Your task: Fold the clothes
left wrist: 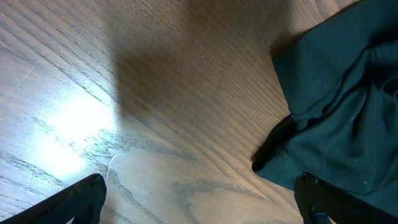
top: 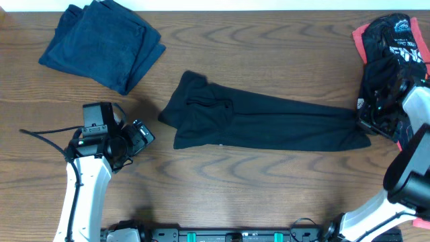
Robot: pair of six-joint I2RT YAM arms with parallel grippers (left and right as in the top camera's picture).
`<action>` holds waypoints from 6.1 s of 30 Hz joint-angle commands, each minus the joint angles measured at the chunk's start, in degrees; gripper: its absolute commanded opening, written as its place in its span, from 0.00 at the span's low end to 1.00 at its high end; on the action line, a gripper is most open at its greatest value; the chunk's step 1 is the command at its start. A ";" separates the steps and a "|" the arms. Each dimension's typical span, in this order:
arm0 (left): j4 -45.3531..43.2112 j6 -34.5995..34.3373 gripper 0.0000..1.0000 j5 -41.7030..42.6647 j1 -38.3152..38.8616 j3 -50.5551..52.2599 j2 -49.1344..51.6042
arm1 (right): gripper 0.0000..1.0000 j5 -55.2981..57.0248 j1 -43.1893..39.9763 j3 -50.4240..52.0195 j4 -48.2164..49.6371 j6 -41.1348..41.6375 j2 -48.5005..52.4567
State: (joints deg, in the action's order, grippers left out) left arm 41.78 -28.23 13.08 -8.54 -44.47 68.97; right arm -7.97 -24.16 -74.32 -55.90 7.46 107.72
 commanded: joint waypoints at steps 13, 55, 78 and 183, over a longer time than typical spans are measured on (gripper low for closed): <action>-0.46 0.81 0.98 -0.72 -0.24 0.37 0.28 | 0.01 7.65 21.99 -1.64 3.10 8.17 -3.82; -1.55 0.81 0.98 -0.72 -0.24 0.37 0.28 | 0.25 -12.22 26.53 1.07 3.48 7.67 -4.15; -1.51 0.83 0.98 -0.72 -0.24 0.37 0.28 | 0.31 -18.38 26.40 8.33 7.37 12.13 0.55; -2.16 1.66 0.98 -0.72 -0.24 1.66 0.28 | 0.01 15.98 42.69 10.62 8.55 16.70 -10.82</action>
State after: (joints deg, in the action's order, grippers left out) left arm 39.44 -27.11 13.10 -8.54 -43.51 69.01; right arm 5.45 19.03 -64.03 -46.26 23.51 96.51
